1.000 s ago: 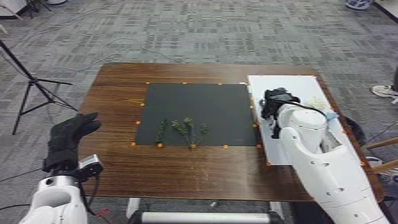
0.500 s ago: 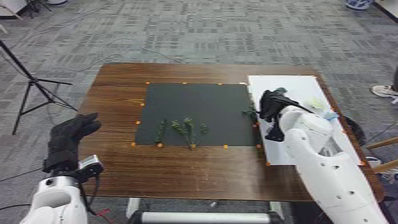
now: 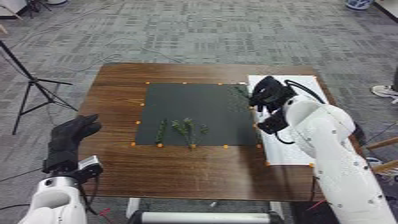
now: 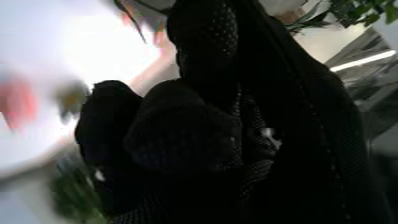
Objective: Arrange flowers
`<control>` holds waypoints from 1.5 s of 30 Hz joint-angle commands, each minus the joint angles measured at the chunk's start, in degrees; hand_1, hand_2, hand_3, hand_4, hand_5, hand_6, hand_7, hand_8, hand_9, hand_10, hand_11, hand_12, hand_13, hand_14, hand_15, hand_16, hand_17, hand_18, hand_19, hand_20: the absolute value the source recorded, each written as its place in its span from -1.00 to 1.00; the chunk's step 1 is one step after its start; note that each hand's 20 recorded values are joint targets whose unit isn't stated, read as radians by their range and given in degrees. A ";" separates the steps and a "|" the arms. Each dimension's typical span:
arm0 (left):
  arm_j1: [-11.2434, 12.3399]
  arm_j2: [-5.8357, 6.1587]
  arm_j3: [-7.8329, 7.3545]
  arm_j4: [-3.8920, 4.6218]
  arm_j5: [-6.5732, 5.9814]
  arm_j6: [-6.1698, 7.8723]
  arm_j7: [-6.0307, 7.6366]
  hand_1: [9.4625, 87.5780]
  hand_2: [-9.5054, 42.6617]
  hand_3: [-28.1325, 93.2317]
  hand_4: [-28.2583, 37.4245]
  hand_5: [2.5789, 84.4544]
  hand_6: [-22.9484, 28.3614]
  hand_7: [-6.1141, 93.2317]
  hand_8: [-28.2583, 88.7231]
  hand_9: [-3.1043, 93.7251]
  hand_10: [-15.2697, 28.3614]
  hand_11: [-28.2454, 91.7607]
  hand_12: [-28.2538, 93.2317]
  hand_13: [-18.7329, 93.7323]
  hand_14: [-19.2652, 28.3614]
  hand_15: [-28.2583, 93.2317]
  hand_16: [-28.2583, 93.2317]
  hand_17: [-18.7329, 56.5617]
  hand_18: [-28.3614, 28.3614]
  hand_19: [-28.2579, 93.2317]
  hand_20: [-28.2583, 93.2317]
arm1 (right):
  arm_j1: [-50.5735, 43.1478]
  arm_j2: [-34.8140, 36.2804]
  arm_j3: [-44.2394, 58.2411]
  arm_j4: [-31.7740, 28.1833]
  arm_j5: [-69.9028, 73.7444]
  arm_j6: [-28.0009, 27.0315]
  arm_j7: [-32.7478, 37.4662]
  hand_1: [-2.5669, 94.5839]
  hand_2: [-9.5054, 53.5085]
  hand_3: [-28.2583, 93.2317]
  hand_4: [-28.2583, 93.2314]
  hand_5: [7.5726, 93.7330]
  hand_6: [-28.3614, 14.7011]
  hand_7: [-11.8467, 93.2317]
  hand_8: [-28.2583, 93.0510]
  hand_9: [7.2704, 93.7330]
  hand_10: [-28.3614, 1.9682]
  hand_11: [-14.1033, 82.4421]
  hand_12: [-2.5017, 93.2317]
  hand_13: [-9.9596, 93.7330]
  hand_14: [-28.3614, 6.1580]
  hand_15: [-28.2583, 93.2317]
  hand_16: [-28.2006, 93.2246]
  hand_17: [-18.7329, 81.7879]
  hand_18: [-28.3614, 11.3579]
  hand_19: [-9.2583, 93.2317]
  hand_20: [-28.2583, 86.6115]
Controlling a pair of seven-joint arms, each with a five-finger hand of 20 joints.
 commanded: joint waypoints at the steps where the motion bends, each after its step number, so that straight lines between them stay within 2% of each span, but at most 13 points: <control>1: 1.17 0.76 -0.92 -1.13 0.08 -0.25 -0.89 -0.51 -0.09 0.59 -0.87 0.37 0.05 -0.53 -0.65 0.27 0.39 -0.08 -0.29 0.14 0.60 -0.07 -0.58 -0.26 0.43 -0.36 -0.24 | -0.36 -4.73 -2.47 2.78 8.16 2.46 5.44 0.34 -1.00 0.46 -0.62 0.38 0.15 0.04 -0.10 0.99 0.20 -0.11 -0.14 1.00 0.66 0.54 -0.18 0.87 0.11 1.00 0.36; 7: 1.24 0.99 -0.85 -1.37 0.14 -0.19 -0.85 -0.51 -0.09 0.58 -0.87 0.37 0.05 -0.53 -0.66 0.28 0.39 -0.08 -0.29 0.14 0.60 -0.07 -0.58 -0.27 0.44 -0.36 -0.23 | 0.77 -6.42 -4.14 5.06 9.51 6.08 7.65 0.35 -1.00 0.45 -0.61 0.36 0.12 0.07 -0.12 1.00 0.17 -0.10 -0.20 1.00 0.66 0.53 -0.19 0.89 0.16 1.00 0.28; 10: 1.70 0.93 -1.06 -1.54 -0.10 0.25 -0.56 -0.51 -0.09 0.58 -0.87 0.37 0.05 -0.53 -0.65 0.27 0.38 -0.08 -0.29 0.14 0.60 -0.07 -0.58 -0.27 0.44 -0.36 -0.24 | 0.90 -6.84 -5.11 5.23 8.92 5.84 7.72 0.36 -1.00 0.45 -0.61 0.36 0.11 0.07 -0.13 1.00 0.16 -0.10 -0.22 1.00 0.67 0.53 -0.20 0.89 0.17 0.99 0.26; 16: 1.19 0.81 -0.87 -1.42 0.10 -0.12 -1.01 -0.51 -0.09 0.58 -0.87 0.37 0.05 -0.53 -0.66 0.27 0.38 -0.08 -0.29 0.14 0.60 -0.07 -0.58 -0.27 0.44 -0.35 -0.24 | 0.39 -7.02 -6.31 5.85 7.81 5.25 8.21 0.36 -1.00 0.45 -0.62 0.34 0.10 0.09 -0.13 1.00 0.13 -0.11 -0.28 1.00 0.68 0.53 -0.21 0.90 0.20 0.98 0.23; 22: 1.60 0.86 -1.17 -1.56 -0.15 0.24 -1.14 -0.51 -0.10 0.58 -0.87 0.36 0.05 -0.53 -0.65 0.27 0.38 -0.08 -0.29 0.14 0.61 -0.07 -0.58 -0.29 0.46 -0.34 -0.23 | -0.32 -7.36 -6.19 6.70 7.03 4.75 8.91 0.37 -1.00 0.45 -0.64 0.33 0.09 0.11 -0.14 1.00 0.13 -0.14 -0.29 1.00 0.68 0.52 -0.21 0.90 0.21 0.98 0.21; 27: 1.43 0.74 -0.96 -1.56 0.08 -0.18 -1.34 -0.52 -0.12 0.58 -0.86 0.36 0.05 -0.53 -0.66 0.26 0.39 -0.08 -0.29 0.13 0.61 -0.06 -0.57 -0.30 0.47 -0.32 -0.23 | -1.15 -7.13 -5.84 6.65 7.94 4.99 9.46 0.33 -1.00 0.47 -0.63 0.28 0.10 0.13 -0.12 1.00 0.16 -0.18 -0.28 1.00 0.67 0.51 -0.21 0.90 0.22 0.97 0.21; 36: 1.11 0.75 -0.94 -1.50 0.24 -0.17 -1.74 -0.52 -0.15 0.58 -0.85 0.35 0.06 -0.52 -0.66 0.25 0.39 -0.08 -0.29 0.12 0.62 -0.05 -0.57 -0.31 0.48 -0.31 -0.23 | -0.95 -6.78 -5.80 6.94 8.20 5.38 9.65 0.27 -1.00 0.46 -0.60 0.26 0.08 0.06 -0.14 0.99 0.16 -0.33 -0.26 1.00 0.65 0.48 -0.19 0.90 0.23 0.96 0.22; 45: 1.26 0.69 -1.10 -1.55 0.17 -0.43 -1.91 -0.52 -0.16 0.58 -0.85 0.35 0.06 -0.52 -0.66 0.25 0.39 -0.08 -0.29 0.12 0.62 -0.04 -0.57 -0.32 0.49 -0.30 -0.23 | -0.89 -6.45 -5.14 6.20 11.16 5.45 9.21 0.21 -1.00 0.38 -0.60 0.25 -0.01 -0.13 -0.14 0.92 0.02 -0.47 -0.35 1.00 0.65 0.46 -0.18 0.89 0.26 0.94 0.23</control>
